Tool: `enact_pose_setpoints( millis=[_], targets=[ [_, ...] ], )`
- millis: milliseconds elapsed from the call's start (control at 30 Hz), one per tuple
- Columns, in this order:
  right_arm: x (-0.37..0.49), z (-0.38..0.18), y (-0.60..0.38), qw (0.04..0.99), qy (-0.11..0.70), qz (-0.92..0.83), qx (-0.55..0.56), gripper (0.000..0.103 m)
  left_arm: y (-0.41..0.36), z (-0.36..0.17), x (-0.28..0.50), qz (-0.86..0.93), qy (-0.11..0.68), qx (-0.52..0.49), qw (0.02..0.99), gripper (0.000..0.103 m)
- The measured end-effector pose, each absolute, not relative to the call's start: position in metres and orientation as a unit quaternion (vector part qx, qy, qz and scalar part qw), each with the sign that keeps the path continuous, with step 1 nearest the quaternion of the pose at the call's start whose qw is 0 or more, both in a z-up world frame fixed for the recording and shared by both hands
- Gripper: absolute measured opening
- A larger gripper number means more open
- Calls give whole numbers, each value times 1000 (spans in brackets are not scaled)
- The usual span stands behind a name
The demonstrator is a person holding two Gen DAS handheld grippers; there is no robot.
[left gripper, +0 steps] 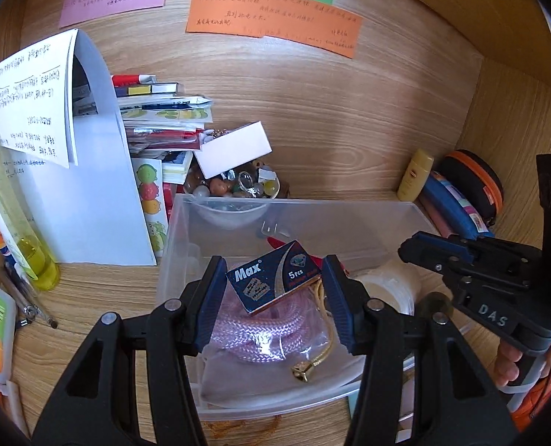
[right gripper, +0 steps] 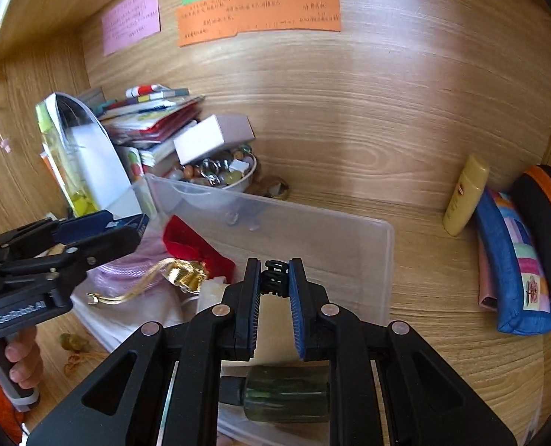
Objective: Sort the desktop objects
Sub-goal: 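Carry the card into the clear box and open the left gripper while the right releases the clip there, then withdraw both grippers from the box toward the white and pink round containers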
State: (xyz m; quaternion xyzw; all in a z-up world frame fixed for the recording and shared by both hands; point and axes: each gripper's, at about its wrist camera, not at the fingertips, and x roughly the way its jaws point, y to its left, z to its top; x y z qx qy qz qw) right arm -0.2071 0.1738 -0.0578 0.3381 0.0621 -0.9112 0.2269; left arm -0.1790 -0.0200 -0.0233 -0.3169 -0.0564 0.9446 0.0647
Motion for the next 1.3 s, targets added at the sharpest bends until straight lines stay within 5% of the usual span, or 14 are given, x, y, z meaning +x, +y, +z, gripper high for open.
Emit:
enact_pose_setpoints(
  millis=[333,533,700,1067,1300],
  targets=[
    [-203,-65,163,219,95,-914,328,14,-11,-28,-180,945,-29,-320,58,52],
    [-202,-66,161,215,109,-914,326,17,-6,-28,-178,947,-17,-315,61,64],
    [-199,-62,163,211,109,-918,317,40,-2,-25,-172,952,-10,-300,65,74],
    [-191,-44,171,208,102,-931,283,60,-2,-14,-165,960,1,-272,62,93],
    [-185,-29,177,217,91,-931,279,66,-3,-5,-163,959,-2,-279,55,93]
  ],
)
